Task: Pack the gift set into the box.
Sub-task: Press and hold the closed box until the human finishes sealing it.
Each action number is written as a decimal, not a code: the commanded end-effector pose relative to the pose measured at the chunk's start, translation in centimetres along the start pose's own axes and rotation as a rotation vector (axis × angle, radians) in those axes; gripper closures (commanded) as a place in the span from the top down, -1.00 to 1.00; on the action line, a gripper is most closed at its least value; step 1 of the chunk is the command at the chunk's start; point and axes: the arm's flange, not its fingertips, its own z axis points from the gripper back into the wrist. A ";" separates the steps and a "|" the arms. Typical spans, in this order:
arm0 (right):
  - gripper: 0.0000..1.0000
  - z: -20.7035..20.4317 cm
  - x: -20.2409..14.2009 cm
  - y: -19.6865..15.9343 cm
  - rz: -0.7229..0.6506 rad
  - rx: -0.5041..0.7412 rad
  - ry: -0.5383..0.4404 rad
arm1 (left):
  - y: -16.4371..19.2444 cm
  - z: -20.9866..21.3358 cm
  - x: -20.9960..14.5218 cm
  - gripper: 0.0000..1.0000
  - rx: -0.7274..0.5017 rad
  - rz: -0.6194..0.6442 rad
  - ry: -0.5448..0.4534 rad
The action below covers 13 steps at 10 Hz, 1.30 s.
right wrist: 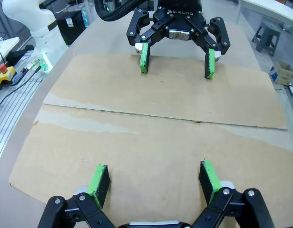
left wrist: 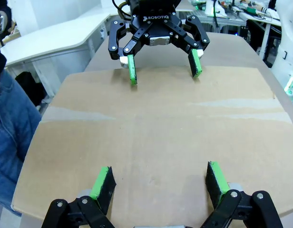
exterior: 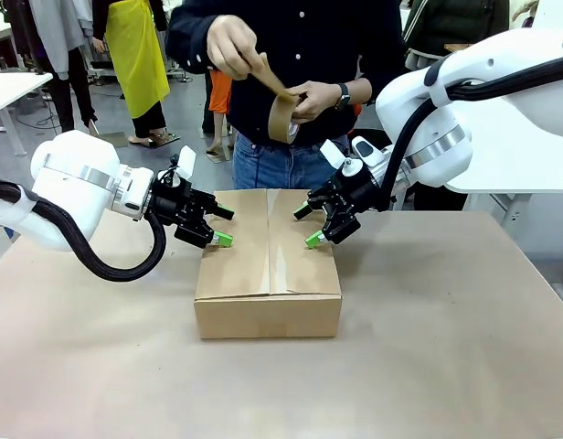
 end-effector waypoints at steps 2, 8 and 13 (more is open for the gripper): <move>1.00 -0.2 0.1 -0.1 0.003 -0.014 0.012 | -0.1 -0.1 -0.2 1.00 -0.002 0.002 0.000; 1.00 -0.2 0.1 -0.1 0.003 -0.014 0.012 | -0.1 -0.1 -0.2 1.00 -0.002 0.002 0.000; 1.00 -0.2 0.1 -0.1 0.003 -0.014 0.012 | -0.1 -0.1 -0.2 1.00 -0.002 0.002 0.000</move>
